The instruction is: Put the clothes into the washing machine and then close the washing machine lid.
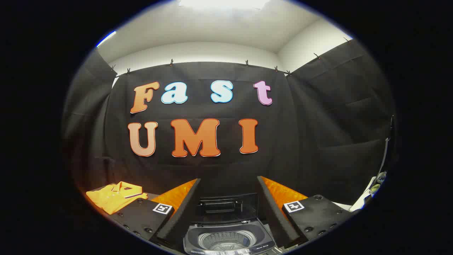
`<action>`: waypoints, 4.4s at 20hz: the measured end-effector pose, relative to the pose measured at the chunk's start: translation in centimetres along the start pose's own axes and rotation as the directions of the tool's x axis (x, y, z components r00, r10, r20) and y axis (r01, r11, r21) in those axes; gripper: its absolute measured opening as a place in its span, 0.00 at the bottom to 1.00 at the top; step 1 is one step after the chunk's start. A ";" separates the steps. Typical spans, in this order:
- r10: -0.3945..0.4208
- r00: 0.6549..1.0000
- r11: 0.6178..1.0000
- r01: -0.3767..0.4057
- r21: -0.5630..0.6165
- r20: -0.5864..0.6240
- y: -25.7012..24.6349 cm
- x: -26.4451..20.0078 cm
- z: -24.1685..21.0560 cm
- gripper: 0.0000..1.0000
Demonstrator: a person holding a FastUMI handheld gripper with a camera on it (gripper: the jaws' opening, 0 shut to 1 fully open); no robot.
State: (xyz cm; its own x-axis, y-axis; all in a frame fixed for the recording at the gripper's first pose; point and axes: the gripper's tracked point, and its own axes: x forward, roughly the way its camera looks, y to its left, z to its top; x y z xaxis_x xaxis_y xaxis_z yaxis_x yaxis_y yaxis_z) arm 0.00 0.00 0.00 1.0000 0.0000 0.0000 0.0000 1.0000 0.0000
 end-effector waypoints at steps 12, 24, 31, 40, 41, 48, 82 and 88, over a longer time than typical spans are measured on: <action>-0.004 1.000 1.000 0.005 0.009 -0.001 -0.2 -0.7 -0.1 0.98; -0.015 1.000 0.999 0.015 0.029 -0.002 -0.5 -1.1 -0.1 0.98; -0.023 1.000 1.000 0.023 -0.011 0.009 0.2 -1.3 0.1 0.98; -0.038 0.999 0.999 0.038 0.002 0.021 1.5 -1.6 1.0 0.98; -0.034 0.999 0.999 0.034 0.012 0.024 2.0 -1.6 1.1 0.98; 0.004 0.999 0.999 -0.002 0.053 -0.041 8.1 -0.6 0.6 0.98; 0.269 0.749 0.963 -0.217 0.159 -0.606 49.6 4.8 -21.9 0.98; 0.208 0.749 0.974 -0.219 0.062 -0.629 49.2 5.5 -23.6 0.97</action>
State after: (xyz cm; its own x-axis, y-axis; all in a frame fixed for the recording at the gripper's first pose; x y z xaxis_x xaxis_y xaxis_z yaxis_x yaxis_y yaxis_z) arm 5.49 49.22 -23.62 0.7493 0.2084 -0.6286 -0.2188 0.9738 0.0620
